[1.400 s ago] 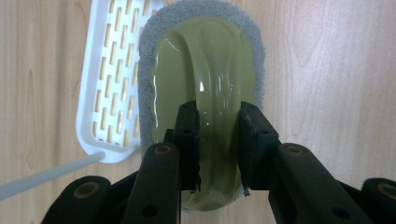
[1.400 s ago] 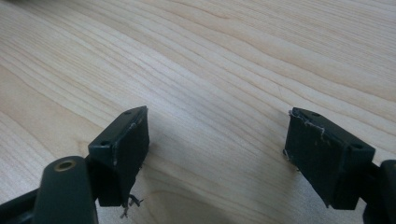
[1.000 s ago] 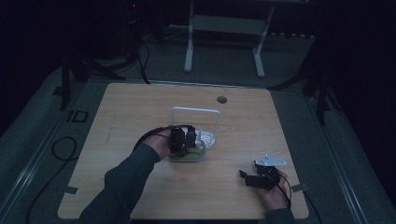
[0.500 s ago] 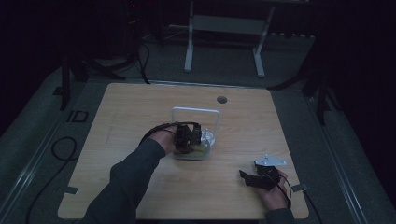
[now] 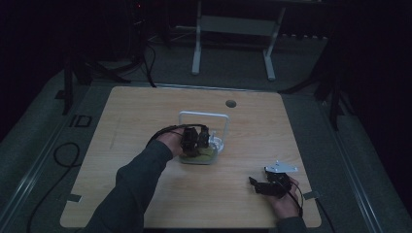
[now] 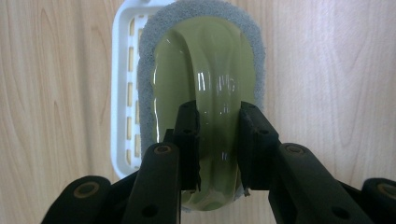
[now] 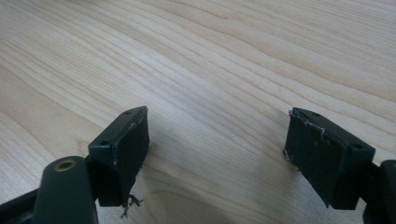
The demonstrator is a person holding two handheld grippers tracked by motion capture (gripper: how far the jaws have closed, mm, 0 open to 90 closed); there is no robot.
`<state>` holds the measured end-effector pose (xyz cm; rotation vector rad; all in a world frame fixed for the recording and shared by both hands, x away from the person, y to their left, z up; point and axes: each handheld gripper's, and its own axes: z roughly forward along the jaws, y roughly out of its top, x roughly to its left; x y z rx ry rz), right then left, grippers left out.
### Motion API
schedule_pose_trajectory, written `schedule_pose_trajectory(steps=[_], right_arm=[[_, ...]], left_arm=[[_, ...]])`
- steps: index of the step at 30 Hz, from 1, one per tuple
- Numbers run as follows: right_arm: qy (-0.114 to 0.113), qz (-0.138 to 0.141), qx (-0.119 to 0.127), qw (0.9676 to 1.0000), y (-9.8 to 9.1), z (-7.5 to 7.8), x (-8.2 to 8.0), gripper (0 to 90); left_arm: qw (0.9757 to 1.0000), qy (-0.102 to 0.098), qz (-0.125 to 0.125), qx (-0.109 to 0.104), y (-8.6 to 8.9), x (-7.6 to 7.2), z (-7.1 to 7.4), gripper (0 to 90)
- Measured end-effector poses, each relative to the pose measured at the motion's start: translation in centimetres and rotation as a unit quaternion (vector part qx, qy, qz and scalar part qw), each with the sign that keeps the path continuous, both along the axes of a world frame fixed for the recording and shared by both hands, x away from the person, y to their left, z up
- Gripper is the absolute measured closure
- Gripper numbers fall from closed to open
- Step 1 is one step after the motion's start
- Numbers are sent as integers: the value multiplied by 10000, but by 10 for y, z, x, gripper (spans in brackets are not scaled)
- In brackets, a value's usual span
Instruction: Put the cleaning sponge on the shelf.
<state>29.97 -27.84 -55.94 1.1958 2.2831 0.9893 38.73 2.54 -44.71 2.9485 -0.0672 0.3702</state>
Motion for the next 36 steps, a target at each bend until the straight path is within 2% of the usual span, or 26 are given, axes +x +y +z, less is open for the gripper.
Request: schedule_pose_trajectory(steps=[4, 15, 20, 24, 26, 30, 32, 36], right_arm=[[2, -1, 2, 10000, 0, 0, 0, 214], [9, -6, 6, 10000, 0, 0, 0, 214], [7, -4, 5, 10000, 0, 0, 0, 214], [-8, 5, -3, 10000, 0, 0, 0, 214], [0, 0, 2, 10000, 0, 0, 0, 214], [1, 0, -1, 10000, 0, 0, 0, 214], [-7, 2, 0, 10000, 0, 0, 0, 214], [7, -4, 5, 10000, 0, 0, 0, 213]], left_arm=[[9999, -3, -27, -100, 0, 3, 3, 718], [10000, -61, -48, 26, -5, 9, 2, 718], [9999, -131, -55, -21, -7, 12, 6, 718], [9997, -209, -89, 42, -10, 13, 8, 718], [9996, -248, -93, -8, -10, 15, 9, 719], [9996, -253, -122, -16, -10, 16, 8, 719], [9994, -303, -121, 70, -11, 17, 3, 719], [9994, -298, -141, 87, -13, 19, -1, 719]])
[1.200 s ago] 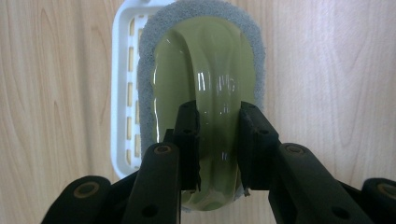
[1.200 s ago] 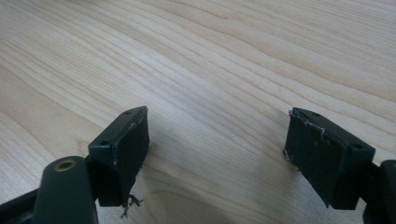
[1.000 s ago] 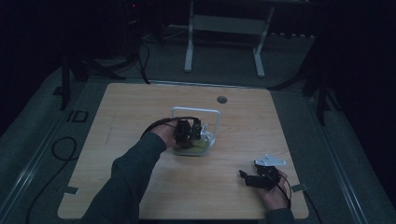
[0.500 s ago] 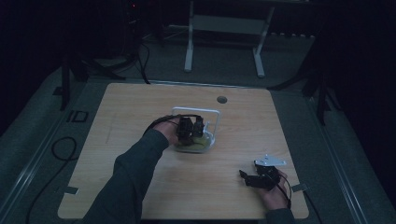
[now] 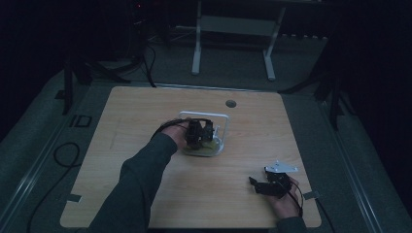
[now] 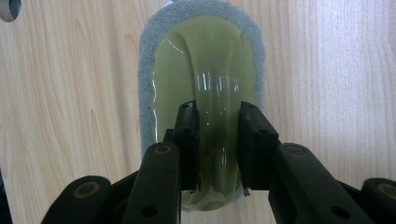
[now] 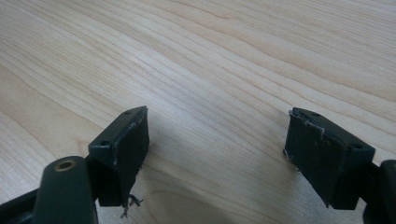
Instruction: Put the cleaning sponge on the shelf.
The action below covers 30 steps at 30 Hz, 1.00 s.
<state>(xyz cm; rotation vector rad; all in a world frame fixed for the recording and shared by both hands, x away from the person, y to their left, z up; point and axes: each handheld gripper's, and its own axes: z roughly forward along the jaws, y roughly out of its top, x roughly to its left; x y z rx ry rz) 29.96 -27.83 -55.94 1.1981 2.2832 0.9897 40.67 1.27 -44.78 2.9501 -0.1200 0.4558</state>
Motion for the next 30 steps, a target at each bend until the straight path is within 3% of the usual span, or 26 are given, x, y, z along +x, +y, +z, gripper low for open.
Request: schedule_pose_trajectory(steps=[10, 19, 30], right_arm=[[3, -1, 3, 10000, 0, 0, 0, 214], [3, 1, 0, 10000, 0, 0, 0, 214], [7, 1, -1, 10000, 0, 0, 0, 214]], left_arm=[[10000, -82, 55, -4, -5, 6, -7, 719], [9999, -28, 123, 7, -5, 11, -11, 717], [9993, -214, 297, 36, -9, 15, -13, 711]])
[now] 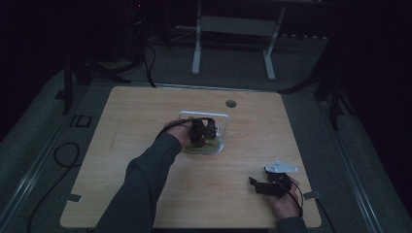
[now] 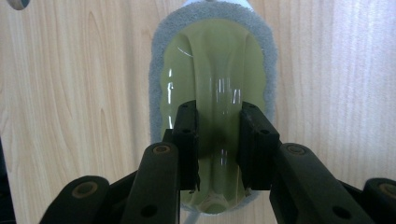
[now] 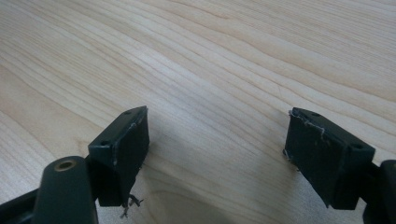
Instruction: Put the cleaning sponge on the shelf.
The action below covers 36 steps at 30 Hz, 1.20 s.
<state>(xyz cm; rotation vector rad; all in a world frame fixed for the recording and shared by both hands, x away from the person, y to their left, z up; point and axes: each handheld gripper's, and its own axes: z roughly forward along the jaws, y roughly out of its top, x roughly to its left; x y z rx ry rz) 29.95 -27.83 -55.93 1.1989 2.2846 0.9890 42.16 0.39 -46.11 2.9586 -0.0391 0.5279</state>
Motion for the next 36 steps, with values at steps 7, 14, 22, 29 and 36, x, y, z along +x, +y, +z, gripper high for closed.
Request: schedule_pose_trajectory(steps=[7, 14, 22, 29, 36], right_arm=[[2, -1, 0, 10000, 0, 0, 0, 214], [2, 0, 0, 10000, 0, 0, 0, 214], [1, 1, -2, 10000, 0, 0, 0, 214], [3, -3, 7, 10000, 0, 0, 0, 214], [3, -6, 9, 10000, 0, 0, 0, 214]], left_arm=[[9999, -145, 58, 24, -2, 2, -4, 695], [9996, -251, 161, -16, -3, 4, -4, 643], [9990, -197, 388, -117, 0, -1, 2, 521], [9983, -223, 463, -268, 4, -9, 12, 486], [9962, -193, 633, -560, 15, -15, 25, 463]])
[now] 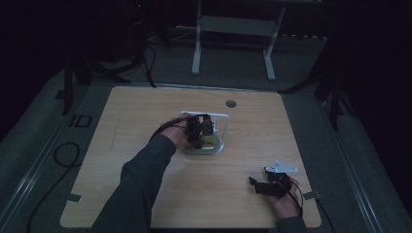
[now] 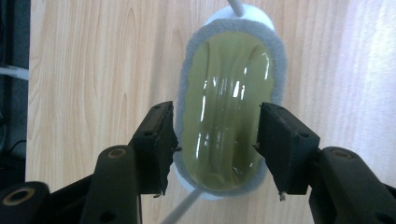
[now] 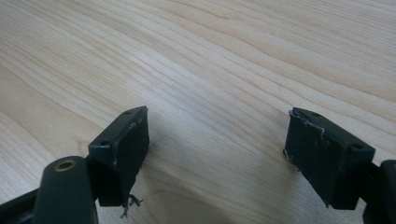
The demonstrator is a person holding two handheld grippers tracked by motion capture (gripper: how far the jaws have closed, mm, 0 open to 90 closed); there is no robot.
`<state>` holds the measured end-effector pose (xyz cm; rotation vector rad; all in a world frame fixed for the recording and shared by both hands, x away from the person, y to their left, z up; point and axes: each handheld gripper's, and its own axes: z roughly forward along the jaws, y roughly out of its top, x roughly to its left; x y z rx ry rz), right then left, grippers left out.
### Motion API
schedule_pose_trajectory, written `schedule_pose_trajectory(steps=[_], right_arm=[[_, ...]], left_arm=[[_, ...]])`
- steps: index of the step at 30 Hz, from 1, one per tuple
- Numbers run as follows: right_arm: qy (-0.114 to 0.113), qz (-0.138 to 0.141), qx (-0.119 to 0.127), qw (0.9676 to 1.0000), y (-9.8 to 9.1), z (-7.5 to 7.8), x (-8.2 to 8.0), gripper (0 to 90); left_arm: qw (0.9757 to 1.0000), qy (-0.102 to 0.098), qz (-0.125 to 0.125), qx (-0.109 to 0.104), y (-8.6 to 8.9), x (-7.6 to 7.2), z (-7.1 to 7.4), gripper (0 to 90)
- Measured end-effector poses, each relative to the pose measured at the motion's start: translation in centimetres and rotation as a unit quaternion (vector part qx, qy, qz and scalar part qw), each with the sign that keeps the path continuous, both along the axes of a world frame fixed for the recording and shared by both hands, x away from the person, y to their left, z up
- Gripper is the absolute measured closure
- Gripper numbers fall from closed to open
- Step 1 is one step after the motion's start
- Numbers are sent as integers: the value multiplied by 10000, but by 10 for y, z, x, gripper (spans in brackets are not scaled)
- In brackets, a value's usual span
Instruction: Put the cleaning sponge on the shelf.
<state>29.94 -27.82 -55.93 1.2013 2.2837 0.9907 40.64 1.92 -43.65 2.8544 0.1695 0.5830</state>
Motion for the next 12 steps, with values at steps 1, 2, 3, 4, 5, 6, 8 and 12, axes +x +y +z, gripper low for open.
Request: schedule_pose_trajectory(steps=[1, 2, 3, 4, 5, 6, 8, 12], right_arm=[[-3, 2, -3, 10000, 0, 0, 0, 214], [-3, 2, -3, 10000, 0, 0, 0, 214], [-4, 2, -3, 10000, 0, 0, 0, 214], [-5, 3, -3, 10000, 0, 0, 0, 214], [-5, 3, -3, 10000, 0, 0, 0, 214], [-7, 4, -5, 10000, 0, 0, 0, 214], [-15, 7, -7, 10000, 0, 0, 0, 214], [-11, 5, -5, 10000, 0, 0, 0, 214]], left_arm=[[10000, 10, 23, -21, 1, -2, 2, 460], [10000, -11, 24, -24, 3, -3, 4, 458], [10000, -12, 32, -79, 5, -5, 6, 456], [9999, 1, 42, -140, 6, -6, 7, 456], [9999, 1, 42, -140, 6, -6, 7, 458], [9996, 7, 107, -275, 10, -10, 12, 461], [9991, -2, 103, -413, 13, -14, 15, 462], [9983, -37, 179, -551, 20, -19, 21, 459]])
